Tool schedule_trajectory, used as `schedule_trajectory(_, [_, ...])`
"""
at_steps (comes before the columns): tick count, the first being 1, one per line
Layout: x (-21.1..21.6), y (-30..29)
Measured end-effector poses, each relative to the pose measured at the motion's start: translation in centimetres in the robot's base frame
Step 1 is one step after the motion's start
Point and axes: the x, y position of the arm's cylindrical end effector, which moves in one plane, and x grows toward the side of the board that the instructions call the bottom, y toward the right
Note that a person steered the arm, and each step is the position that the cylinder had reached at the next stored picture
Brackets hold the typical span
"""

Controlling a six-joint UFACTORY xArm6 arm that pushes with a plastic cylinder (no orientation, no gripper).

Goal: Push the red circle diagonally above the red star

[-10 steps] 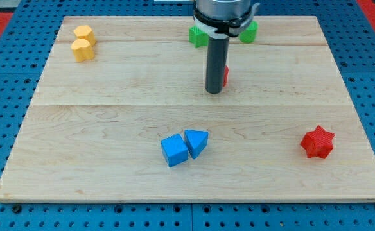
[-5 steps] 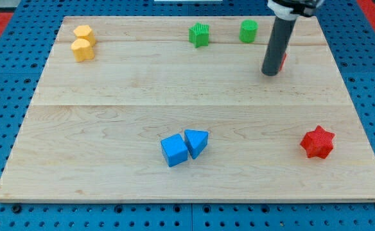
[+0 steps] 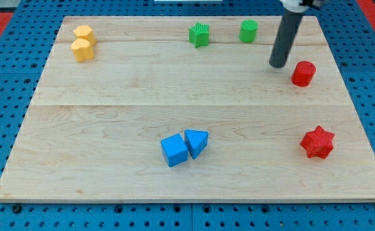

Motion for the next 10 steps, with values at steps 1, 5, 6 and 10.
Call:
schedule_trajectory(1, [0.2, 7.0])
schedule_trajectory(5, [5.8, 1.3])
schedule_trajectory(6, [9.8, 0.2])
schedule_trajectory(10, [21.2, 5.8])
